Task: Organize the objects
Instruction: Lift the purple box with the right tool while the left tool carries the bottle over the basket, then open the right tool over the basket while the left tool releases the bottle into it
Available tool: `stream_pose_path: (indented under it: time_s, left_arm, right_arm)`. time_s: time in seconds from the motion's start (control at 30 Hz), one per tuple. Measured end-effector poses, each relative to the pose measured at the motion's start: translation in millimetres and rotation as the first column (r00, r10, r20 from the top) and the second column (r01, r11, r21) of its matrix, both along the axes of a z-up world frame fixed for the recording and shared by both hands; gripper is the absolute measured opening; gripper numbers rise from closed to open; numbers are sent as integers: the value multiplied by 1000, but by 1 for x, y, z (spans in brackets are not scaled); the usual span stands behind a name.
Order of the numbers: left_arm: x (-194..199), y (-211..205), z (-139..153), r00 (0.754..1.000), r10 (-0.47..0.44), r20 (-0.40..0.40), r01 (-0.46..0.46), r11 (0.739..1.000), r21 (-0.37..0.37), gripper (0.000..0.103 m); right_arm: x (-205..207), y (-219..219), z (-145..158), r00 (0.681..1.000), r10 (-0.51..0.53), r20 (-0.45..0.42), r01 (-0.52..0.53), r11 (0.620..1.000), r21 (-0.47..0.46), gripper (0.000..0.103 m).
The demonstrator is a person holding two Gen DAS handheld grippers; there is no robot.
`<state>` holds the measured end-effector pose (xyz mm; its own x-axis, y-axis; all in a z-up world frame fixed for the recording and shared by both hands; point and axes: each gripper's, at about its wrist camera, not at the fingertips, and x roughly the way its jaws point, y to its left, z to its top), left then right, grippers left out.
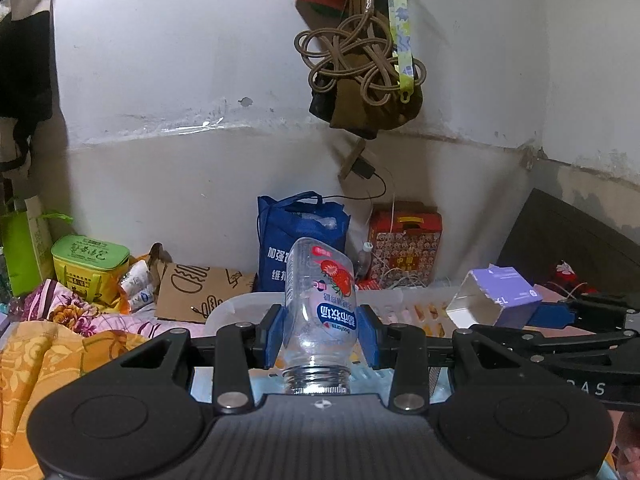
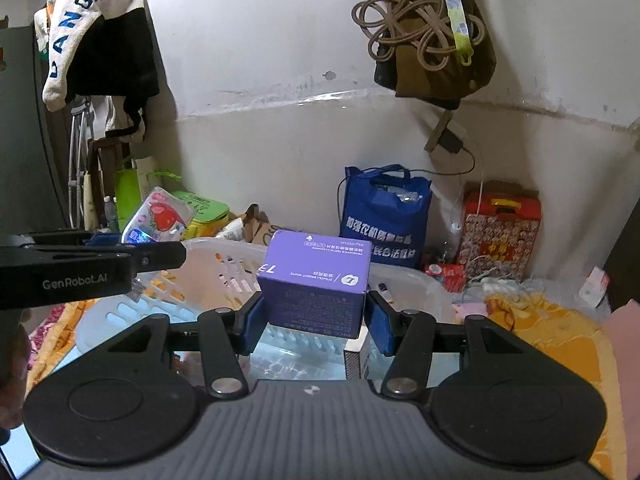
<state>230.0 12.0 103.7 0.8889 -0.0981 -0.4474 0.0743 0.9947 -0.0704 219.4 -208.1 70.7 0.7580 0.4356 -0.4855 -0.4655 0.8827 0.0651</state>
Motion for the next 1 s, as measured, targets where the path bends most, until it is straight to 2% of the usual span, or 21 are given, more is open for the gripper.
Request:
stream_pose_path:
  time_s: [0.1,0.13,0.17,0.2,0.23,0.27,0.37,0.53,0.67,0.8,0.9,1.0]
  left_arm:
    - [2,0,-3,1000,-9,-4,9,1000,-3,44]
    - [2,-1,-5,1000,-19,-4,19,1000,1,52]
    - [2,-2,-6,1000,-20,-4,20,1000,4,64]
    - [2,-3,-7,1000,-18,2,18,1000,6,70]
    - [2,-4,-7,1000,-20,9,20,1000,6,77]
    - [1,-4,-8,1000,-30,10,30,1000,5,81]
    - [0,-3,-9,999,-38,11,38,999,-5,89]
    - [-8,2,-9,999,4,39,-4,1000,1,103]
    - [-22,3,-5,996,41,75,-43,998,36,103]
    - [-35,6,-3,995,56,88,-61,997,52,103]
    - [-46,5,-5,995,54,81,-61,994,89,103]
    - [-63,2,-9,993,62,96,-74,990,123,103]
  right_arm:
    - [3,0,-3,1000,8,-6,-8,1000,-3,57]
    - [4,0,-4,1000,12,-8,-12,1000,1,58]
    - [5,-1,-5,1000,13,-10,-12,1000,7,65]
    - [6,-2,-5,1000,11,-12,-11,1000,12,75]
    - [6,-3,-6,1000,5,-8,-5,1000,15,99]
    - [4,-4,-6,1000,-6,10,6,1000,17,103]
    - [0,-6,-2,998,-30,46,29,1000,8,103]
    - [-13,-10,4,998,0,68,-3,999,33,103]
    - [-30,-6,3,994,21,109,-21,1000,-1,103]
    - [-52,-5,0,991,-49,123,60,994,-92,103]
    - [-69,-13,-4,986,-107,128,118,990,-80,103]
    - [-83,-17,-7,983,-155,96,162,984,-75,103]
